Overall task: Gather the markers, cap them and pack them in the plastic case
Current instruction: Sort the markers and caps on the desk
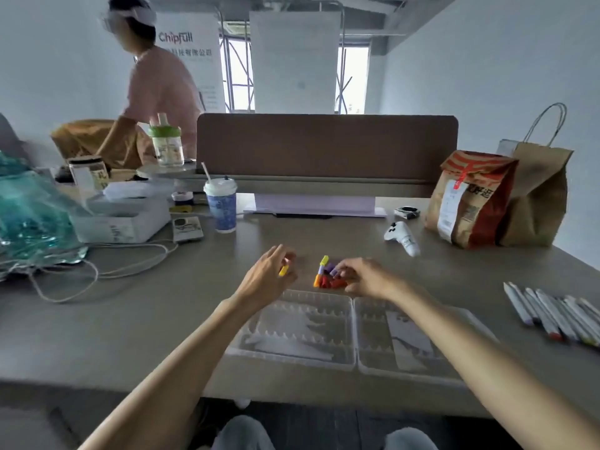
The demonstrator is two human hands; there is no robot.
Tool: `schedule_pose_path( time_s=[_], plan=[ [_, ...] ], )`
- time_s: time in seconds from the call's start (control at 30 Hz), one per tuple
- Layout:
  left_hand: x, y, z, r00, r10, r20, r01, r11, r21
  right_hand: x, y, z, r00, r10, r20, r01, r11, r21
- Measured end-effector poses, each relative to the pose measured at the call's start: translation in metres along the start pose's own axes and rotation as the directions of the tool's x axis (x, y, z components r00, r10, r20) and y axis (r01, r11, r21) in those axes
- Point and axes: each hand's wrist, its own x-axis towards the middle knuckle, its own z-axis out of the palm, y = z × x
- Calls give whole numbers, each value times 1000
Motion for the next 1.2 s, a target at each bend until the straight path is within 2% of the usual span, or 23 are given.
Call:
schedule_pose_path(
  time_s=[0.1, 0.17, 0.27, 0.37, 0.43, 0.53, 0.63, 0.73, 0.87, 0.93, 1.0, 1.07, 1.13, 1.2],
  plan=[
    [6, -17, -7, 1000, -10, -2, 10, 1000, -14, 8, 0, 0, 1000, 2, -24, -2, 1000, 4],
    [10, -24, -10, 1000, -21, -10, 21, 1000, -12, 9, 0, 0, 994, -20, -104, 20, 1000, -8],
    [19, -35, -9, 991, -125, 40, 121, 988, 95, 7, -6, -7, 977, -95, -189, 91, 995, -26],
    [31, -44, -5, 952, -282, 116, 258, 948, 185, 5, -17, -6, 990, -117, -74, 112, 991, -72],
    [39, -43, -2, 927, -335, 168, 297, 930, 216, 7, -20, -3, 994, -107, 24, 110, 987, -120],
    [48, -41, 2, 915, -341, 215, 284, 924, 256, 9, -26, -3, 990, -60, 125, 78, 986, -147],
    [52, -37, 4, 906, -334, 259, 269, 928, 257, 13, -26, -4, 992, -39, 122, 46, 997, -55],
    [53, -36, 3, 908, -300, 291, 234, 942, 243, 15, -30, -5, 984, -23, 178, 22, 1000, 4],
    [56, -25, -2, 887, -306, 346, 208, 933, 293, 17, -37, -8, 957, -52, 287, 81, 992, -93],
    [54, -21, -3, 872, -339, 354, 241, 926, 292, 18, -38, -8, 963, -68, 261, 101, 988, -116],
    [55, -25, -2, 874, -358, 329, 309, 931, 193, 18, -35, -3, 987, -53, 154, 54, 999, -7],
    [53, -28, -3, 876, -360, 320, 401, 913, -71, 17, -34, 2, 998, -21, 64, -1, 948, 318],
    [46, -28, -8, 879, -317, 356, 453, 789, -415, 17, -32, 4, 999, 19, 36, -36, 826, 563],
    [34, -24, -16, 895, -248, 370, 443, 590, -675, 18, -32, 6, 998, 48, 39, -62, 764, 642]
  ],
)
